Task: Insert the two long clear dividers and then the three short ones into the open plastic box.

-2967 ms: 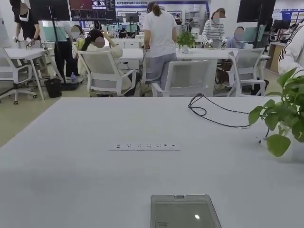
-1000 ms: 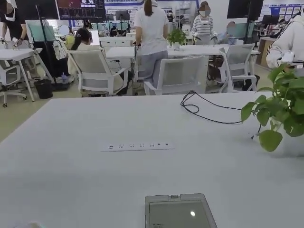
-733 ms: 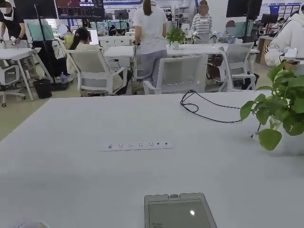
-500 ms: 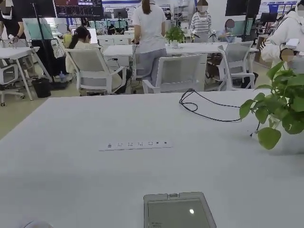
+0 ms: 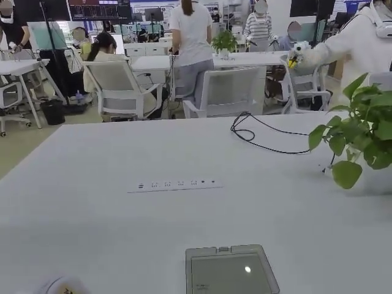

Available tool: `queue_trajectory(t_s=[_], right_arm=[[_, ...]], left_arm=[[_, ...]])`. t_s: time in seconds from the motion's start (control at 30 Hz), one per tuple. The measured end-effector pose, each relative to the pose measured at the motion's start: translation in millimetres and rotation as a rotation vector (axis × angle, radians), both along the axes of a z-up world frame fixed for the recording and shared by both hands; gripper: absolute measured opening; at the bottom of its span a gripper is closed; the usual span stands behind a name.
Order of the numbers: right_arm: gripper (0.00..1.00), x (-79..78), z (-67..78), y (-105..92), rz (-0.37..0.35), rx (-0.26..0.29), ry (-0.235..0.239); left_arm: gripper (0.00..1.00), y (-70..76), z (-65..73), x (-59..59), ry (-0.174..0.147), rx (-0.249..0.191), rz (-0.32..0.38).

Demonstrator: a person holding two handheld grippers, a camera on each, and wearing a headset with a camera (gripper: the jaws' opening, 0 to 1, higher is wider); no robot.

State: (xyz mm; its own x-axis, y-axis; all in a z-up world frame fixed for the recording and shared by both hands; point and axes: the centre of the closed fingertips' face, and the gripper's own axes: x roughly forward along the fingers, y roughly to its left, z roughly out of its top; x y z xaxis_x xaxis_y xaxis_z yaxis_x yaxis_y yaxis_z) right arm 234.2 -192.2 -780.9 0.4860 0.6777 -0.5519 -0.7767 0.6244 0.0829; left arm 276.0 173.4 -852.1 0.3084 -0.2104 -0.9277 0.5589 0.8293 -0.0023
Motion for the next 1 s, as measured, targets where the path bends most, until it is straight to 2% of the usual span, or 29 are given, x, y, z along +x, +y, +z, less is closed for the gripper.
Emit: queue_trajectory(t_s=[0.23, 0.73, 1.0], right_arm=[[0.89, -1.5, 0.5, -2.0, -0.008, 0.0, 0.0], [0.88, -4.8, 1.7, -1.4, -0.014, 0.001, -0.004], [0.88, -5.7, 1.8, -2.7, -0.015, -0.001, -0.003]], left_arm=[[0.34, 0.5, -0.2, 0.8, 0.025, 0.015, 0.007], [0.32, 1.2, -0.7, 0.3, 0.055, 0.034, -0.011], [0.32, 1.8, -0.4, -0.2, 0.053, 0.022, -0.016]])
